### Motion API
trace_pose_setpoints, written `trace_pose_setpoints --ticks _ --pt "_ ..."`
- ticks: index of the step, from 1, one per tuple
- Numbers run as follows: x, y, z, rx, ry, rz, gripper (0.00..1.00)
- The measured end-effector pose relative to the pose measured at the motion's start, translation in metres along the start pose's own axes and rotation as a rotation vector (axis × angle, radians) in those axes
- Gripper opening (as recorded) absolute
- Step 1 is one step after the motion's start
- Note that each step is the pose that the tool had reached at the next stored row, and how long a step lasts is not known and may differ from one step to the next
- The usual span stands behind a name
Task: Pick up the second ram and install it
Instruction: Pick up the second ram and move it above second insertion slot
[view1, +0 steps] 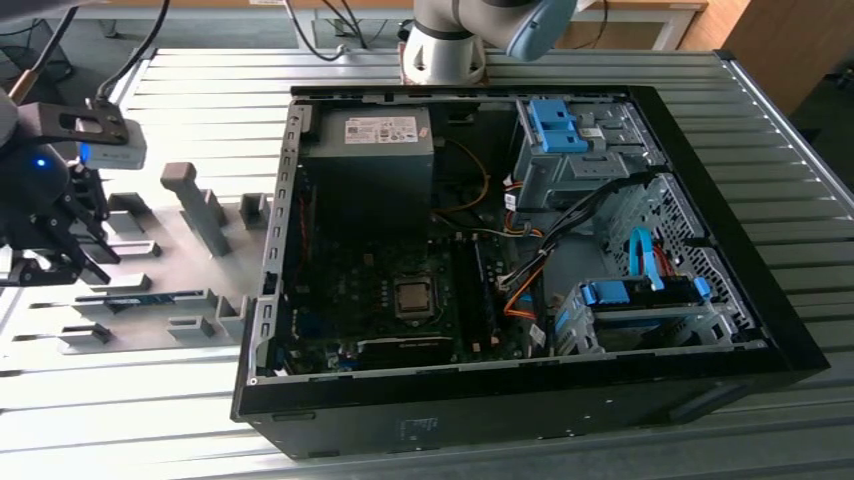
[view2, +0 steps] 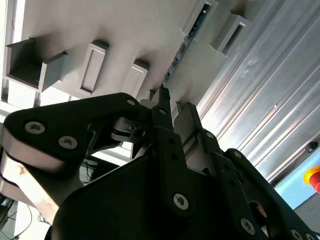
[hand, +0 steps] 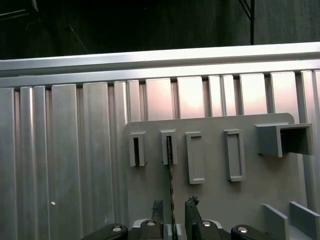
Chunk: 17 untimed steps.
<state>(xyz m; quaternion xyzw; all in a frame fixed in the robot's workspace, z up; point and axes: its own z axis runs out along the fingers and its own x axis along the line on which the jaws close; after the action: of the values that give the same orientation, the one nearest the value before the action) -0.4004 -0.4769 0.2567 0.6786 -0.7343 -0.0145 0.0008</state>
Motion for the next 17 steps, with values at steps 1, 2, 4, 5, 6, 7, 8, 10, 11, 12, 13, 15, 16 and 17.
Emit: trace_pose_setpoints --ticks 1,2,4,5,6,7,8,10,11,12,13,15,16,17 --pt "0.0002 0.0 0.002 0.0 0.0 0.0 0.31" --pt "0.0003 -0.0001 0.0038 0.0 0.0 0.0 0.31" --pt "0.0004 -0.0004 0.0073 0.0 0.0 0.0 0.31" --pt "0.0004 -0.0006 0.0091 -0.0001 0.0 0.0 0.31" --pt "0.0004 -0.0008 0.0109 -0.0001 0.0001 0.0 0.31" --pt "0.0004 -0.0008 0.0125 0.0 0.0 0.0 0.31" --pt "0.0004 -0.0008 0.0131 0.0 0.0 0.0 0.31" --pt "0.0005 -0.0008 0.0131 -0.0002 0.0001 0.0 0.31" --pt "0.0005 -0.0008 0.0131 -0.0002 0.0002 0.0 0.31" --pt "0.0005 -0.0009 0.0138 0.0 0.0 0.0 0.31" --pt "0.0005 -0.0009 0.0152 0.0 0.0 0.0 0.31" --pt "0.0005 -0.0009 0.0152 -0.0001 0.0 0.0 0.31" --pt "0.0005 -0.0009 0.0153 -0.0001 0.0 0.0 0.31" --pt "0.0005 -0.0009 0.0153 0.0 0.0 0.0 0.31"
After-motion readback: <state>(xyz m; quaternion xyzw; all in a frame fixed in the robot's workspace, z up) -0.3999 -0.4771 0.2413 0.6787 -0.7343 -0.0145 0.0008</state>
